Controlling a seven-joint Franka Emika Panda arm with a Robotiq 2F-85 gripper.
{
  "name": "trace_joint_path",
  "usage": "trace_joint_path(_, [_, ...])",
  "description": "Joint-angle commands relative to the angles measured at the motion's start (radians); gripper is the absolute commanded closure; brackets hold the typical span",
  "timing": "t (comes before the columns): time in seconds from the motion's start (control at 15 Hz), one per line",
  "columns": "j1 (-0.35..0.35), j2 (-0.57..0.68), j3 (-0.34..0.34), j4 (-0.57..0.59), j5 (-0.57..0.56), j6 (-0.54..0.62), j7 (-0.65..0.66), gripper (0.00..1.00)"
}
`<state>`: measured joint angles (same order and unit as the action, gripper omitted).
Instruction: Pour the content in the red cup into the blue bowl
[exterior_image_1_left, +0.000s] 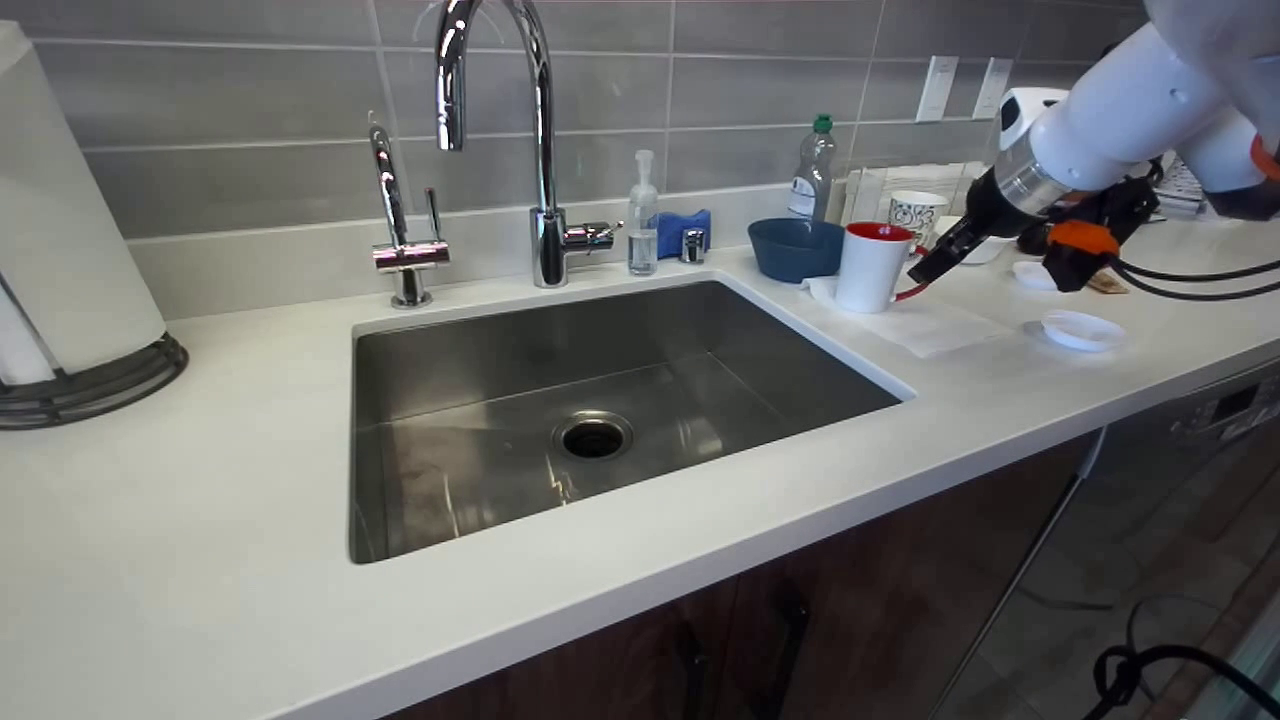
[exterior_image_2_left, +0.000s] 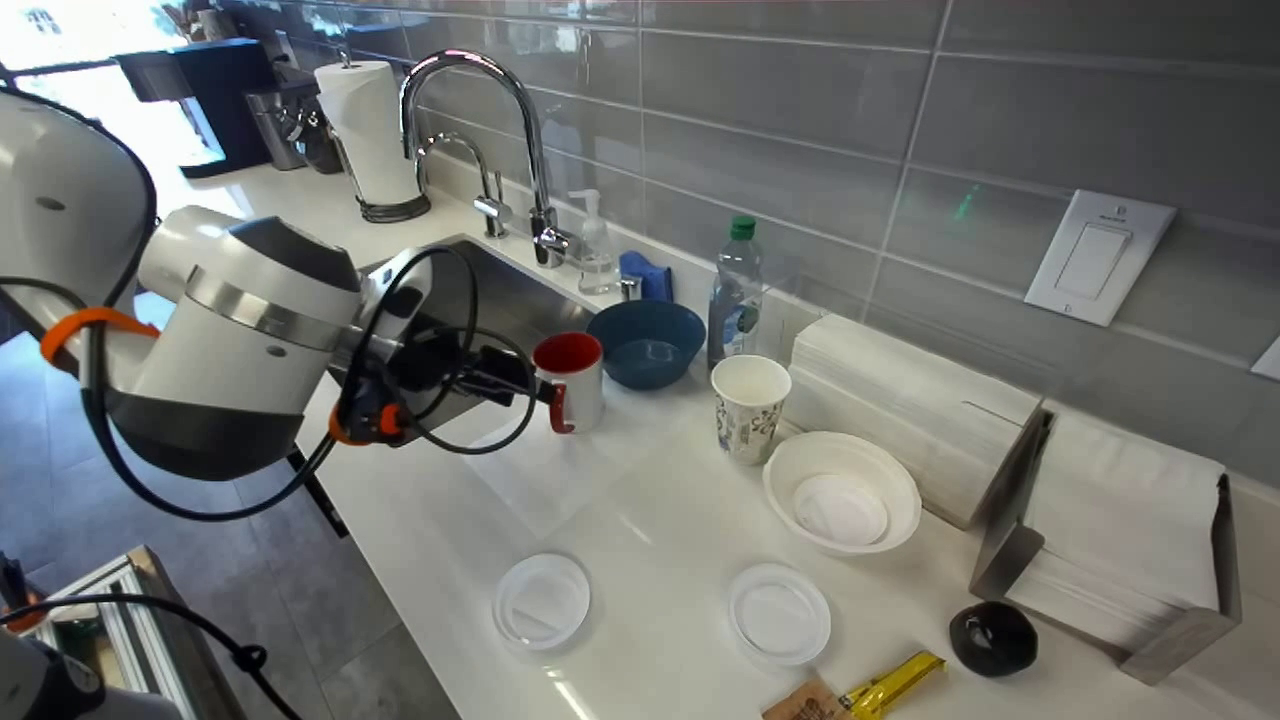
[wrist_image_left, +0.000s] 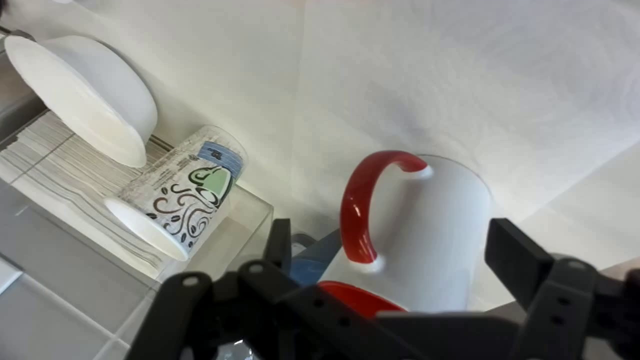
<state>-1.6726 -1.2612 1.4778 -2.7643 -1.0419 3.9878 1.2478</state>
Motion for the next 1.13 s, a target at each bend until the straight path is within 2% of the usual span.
trace_joint_path(0.0, [0.000,0.025,-0.088,0.000,-0.144,0.086,0.064,0.00])
trace_joint_path(0.13, [-0.004,0.035,-0.186,0.000,-0.302,0.138,0.097,0.00])
trace_joint_path(0.33, [-0.075,0.030,-0.310,-0.002,-0.529,0.325,0.095,0.00])
trace_joint_path(0.4, [-0.063,0.155,-0.328,0.002,-0.609,0.235,0.076,0.00])
trace_joint_path(0.53, [-0.107,0.161,-0.394,0.037,-0.761,0.238,0.155,0.00])
trace_joint_path(0.67, [-0.109,0.271,-0.480,0.073,-0.906,0.234,0.190,0.00])
trace_joint_path(0.73, [-0.094,0.339,-0.525,0.090,-0.951,0.209,0.203,0.00])
trace_joint_path(0.8, [-0.023,0.306,-0.496,0.043,-0.913,0.106,0.202,0.00])
trace_joint_path(0.93, [-0.016,0.376,-0.561,0.067,-0.977,0.109,0.217,0.00])
trace_joint_path(1.07, [-0.013,0.425,-0.575,0.075,-0.988,0.104,0.218,0.00])
